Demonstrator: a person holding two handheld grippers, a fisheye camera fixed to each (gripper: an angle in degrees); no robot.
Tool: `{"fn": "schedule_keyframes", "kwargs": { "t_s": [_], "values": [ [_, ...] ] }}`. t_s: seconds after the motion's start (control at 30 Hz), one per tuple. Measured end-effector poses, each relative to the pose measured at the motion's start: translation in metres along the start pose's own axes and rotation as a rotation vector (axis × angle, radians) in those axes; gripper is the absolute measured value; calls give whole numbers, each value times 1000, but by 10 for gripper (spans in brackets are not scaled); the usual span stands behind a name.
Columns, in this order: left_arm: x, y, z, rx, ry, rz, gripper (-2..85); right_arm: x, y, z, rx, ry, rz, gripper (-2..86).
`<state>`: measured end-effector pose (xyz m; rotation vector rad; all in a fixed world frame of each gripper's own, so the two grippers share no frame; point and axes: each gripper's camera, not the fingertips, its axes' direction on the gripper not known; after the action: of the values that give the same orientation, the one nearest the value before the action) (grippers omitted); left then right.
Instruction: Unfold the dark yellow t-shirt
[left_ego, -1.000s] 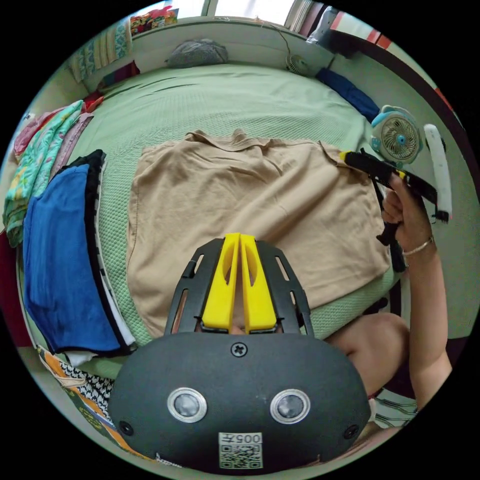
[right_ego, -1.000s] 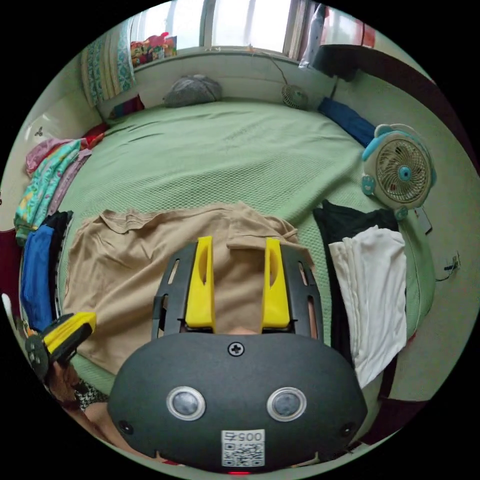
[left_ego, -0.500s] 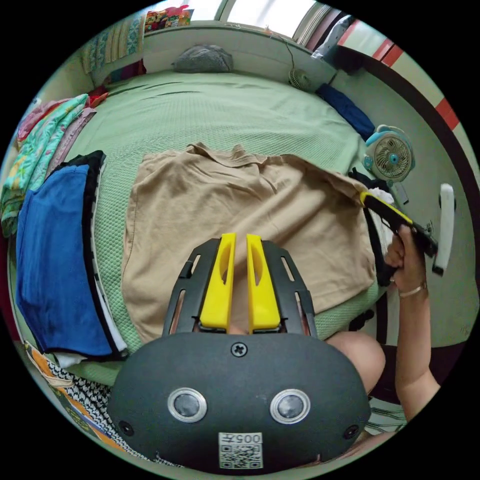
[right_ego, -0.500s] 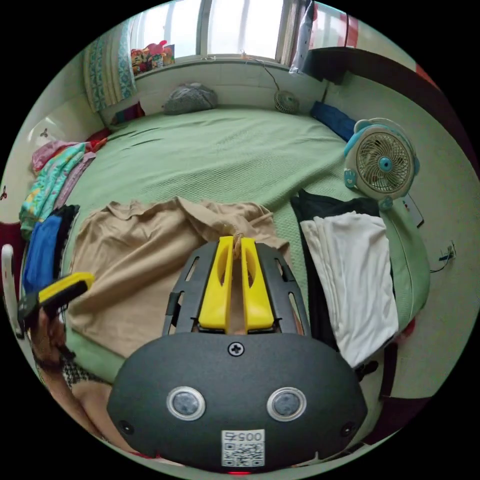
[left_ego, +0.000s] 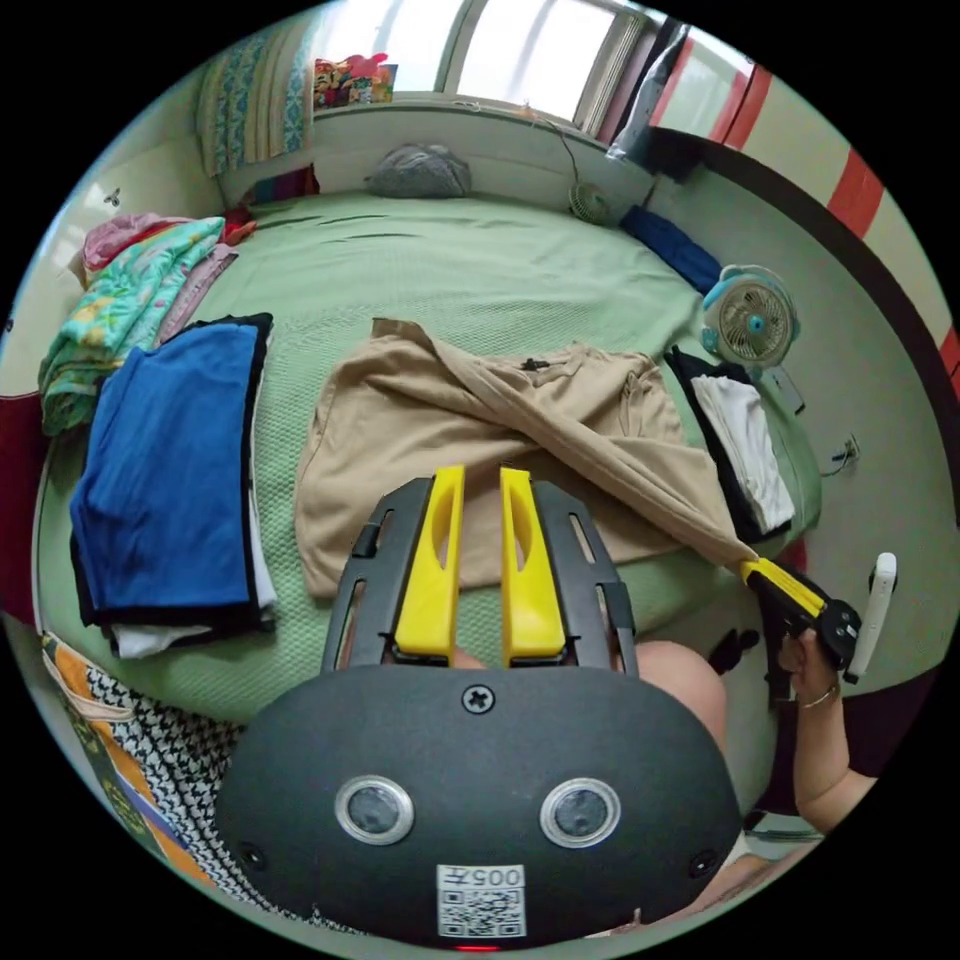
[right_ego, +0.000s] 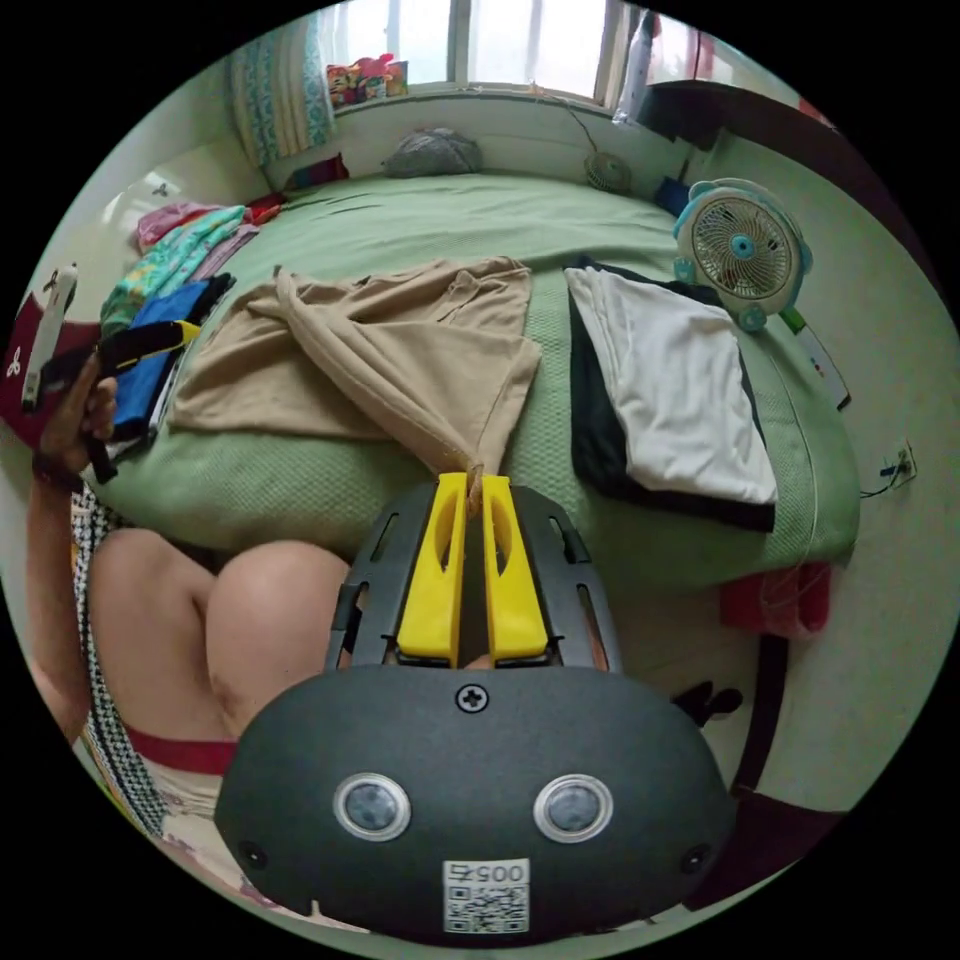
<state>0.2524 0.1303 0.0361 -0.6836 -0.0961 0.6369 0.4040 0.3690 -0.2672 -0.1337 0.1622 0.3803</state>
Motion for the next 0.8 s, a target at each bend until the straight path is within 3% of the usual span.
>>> {"fn": "schedule_keyframes", "kwargs": {
  "t_s": [0.27, 0.6, 0.8],
  "values": [
    [26, 9, -13, -14, -131, 55, 120, 52, 25, 4, -102, 74, 87, -10],
    [38, -62, 32, 24, -220, 50, 139, 68, 9, 27, -155, 92, 88, -10],
    [22, -91, 68, 9, -123, 29, 144, 81, 3, 27, -196, 27, 64, -12]
  ]
}}
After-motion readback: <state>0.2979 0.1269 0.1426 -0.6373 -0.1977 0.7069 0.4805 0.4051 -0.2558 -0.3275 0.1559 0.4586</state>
